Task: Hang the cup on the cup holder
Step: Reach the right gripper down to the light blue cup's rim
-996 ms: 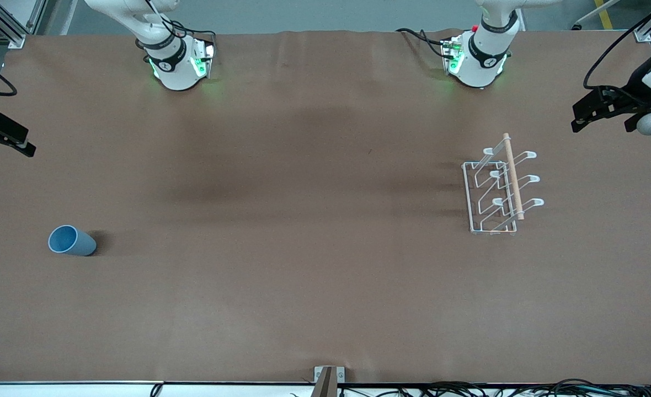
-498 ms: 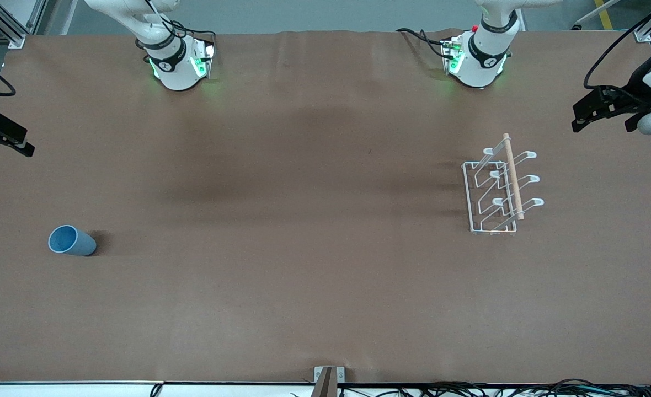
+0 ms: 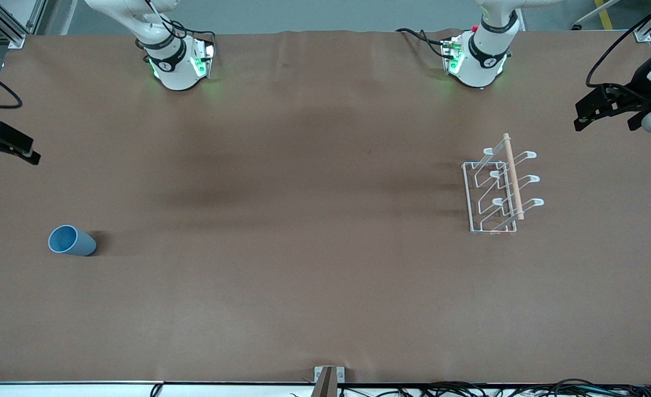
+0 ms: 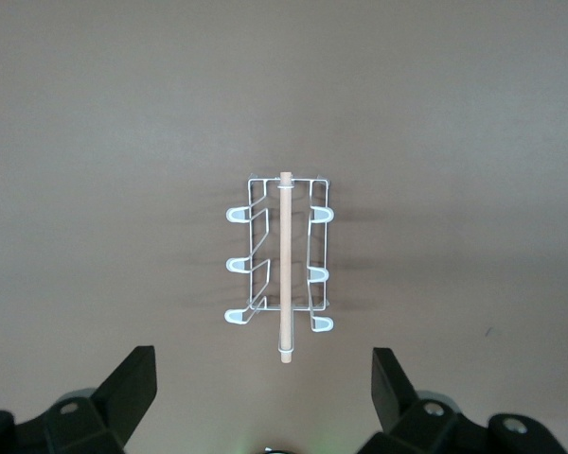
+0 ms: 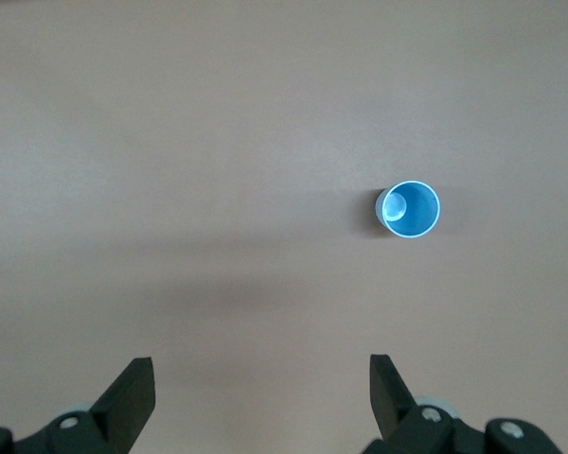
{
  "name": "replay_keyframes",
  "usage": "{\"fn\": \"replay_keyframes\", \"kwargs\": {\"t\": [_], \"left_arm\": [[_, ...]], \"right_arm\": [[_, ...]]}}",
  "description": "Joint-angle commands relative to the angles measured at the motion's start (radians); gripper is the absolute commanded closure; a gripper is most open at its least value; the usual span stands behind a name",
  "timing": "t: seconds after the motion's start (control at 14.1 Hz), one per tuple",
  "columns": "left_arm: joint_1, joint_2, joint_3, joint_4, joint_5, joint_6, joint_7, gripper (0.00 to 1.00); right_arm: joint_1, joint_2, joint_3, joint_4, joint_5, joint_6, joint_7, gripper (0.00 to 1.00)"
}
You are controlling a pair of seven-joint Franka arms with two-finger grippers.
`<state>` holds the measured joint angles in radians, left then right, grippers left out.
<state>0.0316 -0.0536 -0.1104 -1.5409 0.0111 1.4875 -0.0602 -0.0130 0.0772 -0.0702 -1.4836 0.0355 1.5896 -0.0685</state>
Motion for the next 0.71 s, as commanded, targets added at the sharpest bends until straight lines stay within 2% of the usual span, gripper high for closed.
{"fn": "replay_keyframes", "kwargs": {"t": [0.0,0.28,0.64], "left_arm": [[0.011,0.009,-0.002,0.027,0.001,-0.023,0.017,0.00],[0.016,0.008,-0.002,0.025,-0.002,-0.026,0.017,0.00],[0.016,0.009,-0.002,0.027,-0.010,-0.024,0.017,0.00]], "right_arm": [[-0.041,0.065,0.007,-0.027,0.003,0.071,-0.008,0.00],[-0.102,0.163,0.006,-0.073,0.001,0.188,-0.011,0.00],[-0.229,0.341,0.009,-0.067,0.015,0.234,-0.020,0.00]]}}
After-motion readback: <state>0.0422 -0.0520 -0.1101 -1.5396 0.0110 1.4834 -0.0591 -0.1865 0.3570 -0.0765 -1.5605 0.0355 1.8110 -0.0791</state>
